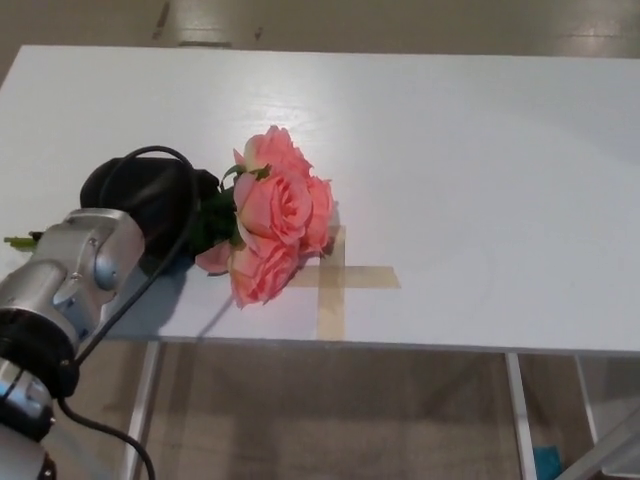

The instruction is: Use the left hand to pick up the rose and passes it to a human.

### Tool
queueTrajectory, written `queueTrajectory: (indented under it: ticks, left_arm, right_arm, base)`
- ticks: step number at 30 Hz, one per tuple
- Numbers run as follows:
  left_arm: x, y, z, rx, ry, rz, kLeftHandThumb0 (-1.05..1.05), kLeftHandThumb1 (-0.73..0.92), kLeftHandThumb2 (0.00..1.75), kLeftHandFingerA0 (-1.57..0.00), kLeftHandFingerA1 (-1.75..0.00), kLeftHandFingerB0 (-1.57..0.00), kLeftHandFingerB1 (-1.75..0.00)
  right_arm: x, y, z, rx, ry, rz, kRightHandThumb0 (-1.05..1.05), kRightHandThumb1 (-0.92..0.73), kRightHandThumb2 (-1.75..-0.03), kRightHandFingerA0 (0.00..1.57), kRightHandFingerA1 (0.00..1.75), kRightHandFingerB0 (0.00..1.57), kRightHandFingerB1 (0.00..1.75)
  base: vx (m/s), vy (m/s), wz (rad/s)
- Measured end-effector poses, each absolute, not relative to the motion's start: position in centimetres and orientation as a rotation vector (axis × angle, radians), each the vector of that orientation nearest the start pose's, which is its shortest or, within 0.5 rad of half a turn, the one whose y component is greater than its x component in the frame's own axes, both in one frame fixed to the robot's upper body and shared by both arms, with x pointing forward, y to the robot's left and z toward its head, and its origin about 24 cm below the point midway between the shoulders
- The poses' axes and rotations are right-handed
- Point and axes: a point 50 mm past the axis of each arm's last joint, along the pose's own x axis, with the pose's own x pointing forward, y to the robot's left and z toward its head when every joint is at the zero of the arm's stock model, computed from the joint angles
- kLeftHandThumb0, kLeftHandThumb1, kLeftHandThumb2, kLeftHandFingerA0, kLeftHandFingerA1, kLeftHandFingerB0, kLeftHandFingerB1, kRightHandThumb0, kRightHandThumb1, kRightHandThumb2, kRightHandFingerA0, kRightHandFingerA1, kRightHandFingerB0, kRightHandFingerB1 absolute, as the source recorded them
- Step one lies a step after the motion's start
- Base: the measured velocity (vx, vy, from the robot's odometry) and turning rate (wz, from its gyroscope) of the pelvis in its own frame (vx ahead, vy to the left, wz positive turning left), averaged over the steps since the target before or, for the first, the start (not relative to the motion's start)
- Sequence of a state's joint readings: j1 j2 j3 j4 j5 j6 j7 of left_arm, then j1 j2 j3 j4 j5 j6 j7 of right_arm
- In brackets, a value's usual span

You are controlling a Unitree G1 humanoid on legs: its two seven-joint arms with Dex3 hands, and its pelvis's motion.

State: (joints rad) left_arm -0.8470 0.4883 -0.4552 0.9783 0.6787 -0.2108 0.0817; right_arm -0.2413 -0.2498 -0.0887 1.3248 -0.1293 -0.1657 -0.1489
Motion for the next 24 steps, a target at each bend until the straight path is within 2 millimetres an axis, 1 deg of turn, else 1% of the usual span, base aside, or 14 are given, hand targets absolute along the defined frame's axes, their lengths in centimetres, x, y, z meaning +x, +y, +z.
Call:
queueTrajectory:
  ticks: [1,2,6,7,8,11,12,13,17,20,23,24]
  left_arm:
    - [38.5,19.2,10.0,1.398,-0.079,-0.235,-0.14,0.75,0.62,-0.71,-1.51,-0.91,-0.63]
    - [38.6,19.3,10.3,1.373,-0.091,-0.220,-0.14,0.75,0.63,-0.72,-1.54,-0.86,-0.82]
    - [39.0,19.4,12.6,1.281,-0.171,-0.149,-0.14,0.75,0.63,-0.72,-1.54,-0.86,-0.82]
    - [39.0,19.5,12.9,1.268,-0.183,-0.139,-0.14,0.77,0.64,-0.71,-1.55,-0.89,-0.74]
    - [39.1,19.5,13.0,1.259,-0.190,-0.134,-0.14,0.78,0.64,-0.70,-1.54,-0.86,-0.82]
    - [39.2,19.4,14.4,1.214,-0.233,-0.099,-0.14,0.78,0.64,-0.70,-1.54,-0.86,-0.82]
    - [39.3,19.4,14.7,1.207,-0.242,-0.092,-0.15,0.79,0.64,-0.66,-1.49,-0.73,-1.08]
    - [39.3,19.4,15.0,1.198,-0.252,-0.084,-0.15,0.79,0.64,-0.66,-1.49,-0.73,-1.08]
    - [39.5,19.5,16.0,1.052,-0.269,-0.031,-0.16,0.80,0.63,-0.66,-1.47,-0.73,-1.07]
    - [39.6,19.5,16.6,0.937,-0.283,-0.002,-0.14,0.84,0.66,-0.78,-1.37,-0.71,-1.15]
    - [39.7,19.3,17.1,0.823,-0.293,0.016,-0.14,0.84,0.66,-0.78,-1.37,-0.71,-1.15]
    - [39.7,19.3,17.2,0.790,-0.294,0.021,-0.16,0.87,0.70,-0.97,-1.28,-0.74,-1.14]
  right_arm:
    - [18.0,-25.3,-12.5,-0.354,0.895,-0.238,-0.26,-0.64,-0.59,0.70,0.43,0.56,0.40]
    - [18.0,-25.2,-12.5,-0.354,0.895,-0.238,-0.26,-0.65,-0.59,0.70,0.43,0.56,0.40]
    - [18.1,-25.2,-12.5,-0.353,0.894,-0.237,-0.26,-0.65,-0.59,0.70,0.43,0.56,0.40]
    - [18.1,-25.2,-12.5,-0.353,0.893,-0.237,-0.27,-0.63,-0.59,0.70,0.44,0.56,0.40]
    - [18.1,-25.2,-12.5,-0.353,0.893,-0.237,-0.27,-0.63,-0.59,0.70,0.44,0.56,0.40]
    - [18.1,-25.2,-12.5,-0.353,0.893,-0.236,-0.27,-0.63,-0.59,0.70,0.44,0.56,0.40]
    - [18.1,-25.2,-12.5,-0.353,0.893,-0.236,-0.27,-0.64,-0.59,0.70,0.43,0.56,0.40]
    - [18.1,-25.2,-12.5,-0.353,0.893,-0.235,-0.27,-0.64,-0.59,0.70,0.43,0.56,0.40]
    - [18.1,-25.2,-12.5,-0.353,0.893,-0.235,-0.27,-0.63,-0.59,0.68,0.43,0.55,0.40]
    - [18.2,-25.2,-12.4,-0.352,0.892,-0.235,-0.27,-0.63,-0.59,0.69,0.43,0.56,0.39]
    - [18.3,-25.2,-12.4,-0.352,0.888,-0.235,-0.27,-0.63,-0.59,0.69,0.43,0.56,0.39]
    - [18.3,-25.2,-12.4,-0.352,0.888,-0.235,-0.27,-0.63,-0.59,0.68,0.43,0.56,0.40]
  base:
    - [0.00,0.000,0.00]
    - [0.00,0.000,0.00]
    - [0.00,0.000,0.00]
    - [0.00,0.000,0.00]
    - [0.00,0.000,0.00]
    - [0.00,0.000,0.00]
    - [0.00,0.000,0.00]
    - [0.00,0.000,0.00]
    - [0.00,0.000,0.00]
    - [0.00,0.000,0.00]
    - [0.00,0.000,0.00]
    - [0.00,0.000,0.00]
